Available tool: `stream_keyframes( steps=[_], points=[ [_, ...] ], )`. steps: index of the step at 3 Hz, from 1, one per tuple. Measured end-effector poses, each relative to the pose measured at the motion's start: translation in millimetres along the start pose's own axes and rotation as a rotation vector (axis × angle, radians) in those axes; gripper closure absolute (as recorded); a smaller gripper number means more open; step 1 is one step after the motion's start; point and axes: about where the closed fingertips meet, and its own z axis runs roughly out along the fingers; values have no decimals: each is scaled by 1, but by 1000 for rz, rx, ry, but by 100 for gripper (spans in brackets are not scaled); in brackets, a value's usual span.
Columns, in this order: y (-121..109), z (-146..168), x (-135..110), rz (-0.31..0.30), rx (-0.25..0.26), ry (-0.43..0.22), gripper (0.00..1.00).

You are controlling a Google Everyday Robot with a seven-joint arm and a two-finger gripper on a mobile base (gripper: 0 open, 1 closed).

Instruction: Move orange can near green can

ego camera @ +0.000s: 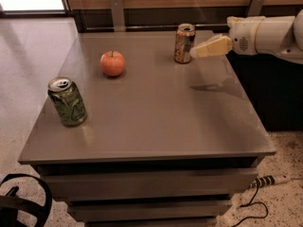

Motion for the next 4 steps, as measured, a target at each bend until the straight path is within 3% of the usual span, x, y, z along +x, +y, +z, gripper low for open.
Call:
stream_keyframes(
  steps=[2,3,4],
  points=[
    [0,73,3,46,-36,-158,0],
    [-4,101,1,58,-60,-208,0],
    [-9,127,1,56,-83,-235,18]
  ],
)
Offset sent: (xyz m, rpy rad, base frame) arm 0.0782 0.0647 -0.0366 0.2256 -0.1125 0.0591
